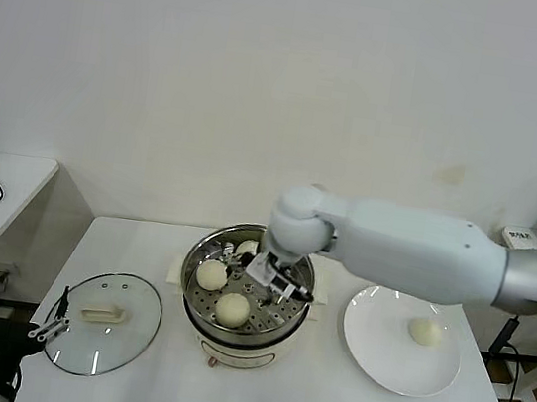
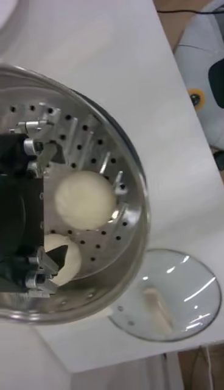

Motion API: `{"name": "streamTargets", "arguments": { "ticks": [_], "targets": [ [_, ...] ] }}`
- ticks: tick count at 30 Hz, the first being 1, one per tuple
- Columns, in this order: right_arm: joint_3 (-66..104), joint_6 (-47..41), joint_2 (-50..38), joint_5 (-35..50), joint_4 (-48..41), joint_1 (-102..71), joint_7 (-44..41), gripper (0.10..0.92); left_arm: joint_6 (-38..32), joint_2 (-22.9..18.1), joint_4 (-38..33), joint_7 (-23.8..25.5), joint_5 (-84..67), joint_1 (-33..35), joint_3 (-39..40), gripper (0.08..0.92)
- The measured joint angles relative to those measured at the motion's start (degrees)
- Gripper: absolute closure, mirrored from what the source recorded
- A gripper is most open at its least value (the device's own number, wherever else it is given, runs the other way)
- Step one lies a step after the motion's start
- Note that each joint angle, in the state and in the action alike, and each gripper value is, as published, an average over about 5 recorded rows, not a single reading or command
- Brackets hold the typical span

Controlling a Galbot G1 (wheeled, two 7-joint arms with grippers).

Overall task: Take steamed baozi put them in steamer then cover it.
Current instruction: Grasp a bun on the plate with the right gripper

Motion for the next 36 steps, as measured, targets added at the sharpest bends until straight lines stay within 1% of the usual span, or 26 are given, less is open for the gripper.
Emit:
{"name": "streamTargets", "arguments": {
  "ticks": [6, 11, 17, 21, 29, 36],
  "targets": [
    [2.8, -6.8, -8.2, 4.1, 2.0, 1.0, -1.1, 0.203, 0.2, 0.8, 0.4, 0.1, 0.0, -0.7, 0.8, 0.177],
    [4.5, -11.6, -16.9, 5.5, 4.0, 0.4, -1.7, 0.203, 0.2, 1.6, 0.5, 0.2, 0.1, -1.2, 1.8, 0.177],
    [6.8, -13.5, -27.0, 3.7, 4.5, -3.5, -1.9, 0.202, 0.2, 2.6, 0.7, 0.3, 0.2, -1.7, 3.0, 0.177],
    [9.1, -13.5, -32.1, 1.4, 3.7, -7.8, -1.3, 0.203, 0.2, 2.8, 0.6, 0.3, 0.3, -1.6, 3.8, 0.177],
    [15.8, -12.1, -36.9, -4.0, 0.1, -19.8, 0.5, 0.203, 0.2, 2.7, 0.6, 0.3, 0.9, -1.3, 4.4, 0.177],
    [23.3, -10.9, -36.8, -8.2, -5.4, -30.2, 2.1, 0.203, 0.2, 2.6, 0.6, 0.3, 0.9, -0.9, 4.2, 0.177]
  ]
}}
